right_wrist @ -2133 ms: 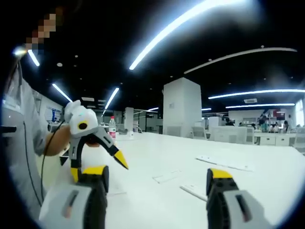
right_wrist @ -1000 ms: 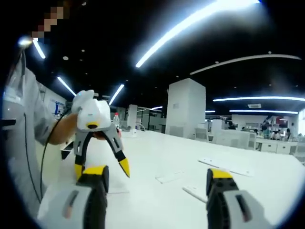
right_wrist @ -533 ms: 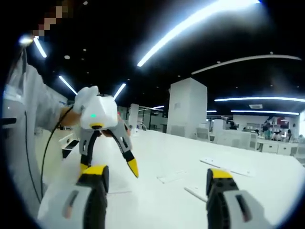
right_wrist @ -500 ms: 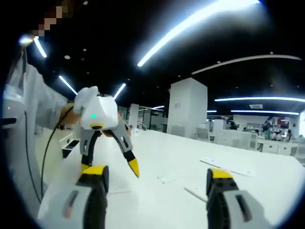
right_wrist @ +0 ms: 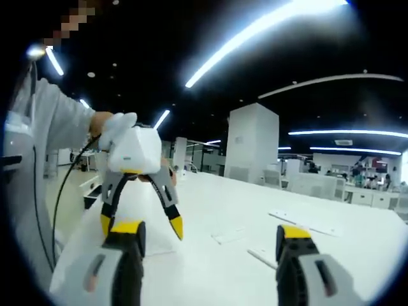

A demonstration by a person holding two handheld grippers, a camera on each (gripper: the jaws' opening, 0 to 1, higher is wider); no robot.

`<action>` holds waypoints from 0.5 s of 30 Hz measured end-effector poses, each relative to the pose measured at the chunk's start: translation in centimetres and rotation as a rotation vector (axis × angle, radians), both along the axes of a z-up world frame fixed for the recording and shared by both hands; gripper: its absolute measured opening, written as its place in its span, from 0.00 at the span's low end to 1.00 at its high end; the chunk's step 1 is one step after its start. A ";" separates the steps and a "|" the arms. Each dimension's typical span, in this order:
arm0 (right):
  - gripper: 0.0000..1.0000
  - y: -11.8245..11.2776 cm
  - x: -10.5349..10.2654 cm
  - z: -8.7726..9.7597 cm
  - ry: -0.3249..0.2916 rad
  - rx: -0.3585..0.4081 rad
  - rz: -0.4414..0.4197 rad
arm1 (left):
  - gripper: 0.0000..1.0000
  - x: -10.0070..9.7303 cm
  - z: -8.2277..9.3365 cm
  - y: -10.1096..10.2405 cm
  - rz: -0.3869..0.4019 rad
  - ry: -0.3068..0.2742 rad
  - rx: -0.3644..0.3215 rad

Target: Locate the socket holder cover, grip the socket holder cover, clip it into the socket holder slot.

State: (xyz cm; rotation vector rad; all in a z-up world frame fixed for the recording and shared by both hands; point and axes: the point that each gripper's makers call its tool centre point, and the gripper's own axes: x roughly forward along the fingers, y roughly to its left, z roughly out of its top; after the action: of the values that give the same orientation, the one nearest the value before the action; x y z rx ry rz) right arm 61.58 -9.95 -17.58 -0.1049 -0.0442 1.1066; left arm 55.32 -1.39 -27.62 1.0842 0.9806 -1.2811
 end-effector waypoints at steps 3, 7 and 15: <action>0.85 0.1 0.0 -0.1 -0.003 -0.008 0.001 | 0.83 0.3 0.0 0.0 0.051 0.003 0.001; 0.85 0.2 -0.1 -0.2 -0.002 -0.012 0.003 | 0.85 0.6 0.1 -0.1 0.115 0.012 -0.003; 0.84 0.2 -0.2 -0.2 -0.004 -0.016 0.004 | 0.84 0.4 -0.4 0.2 0.178 0.032 0.015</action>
State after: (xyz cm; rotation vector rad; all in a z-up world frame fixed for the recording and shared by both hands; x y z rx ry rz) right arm 61.42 -9.71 -17.79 -0.1213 -0.0394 1.1108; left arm 55.73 -1.18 -28.00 0.9678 1.0873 -1.1505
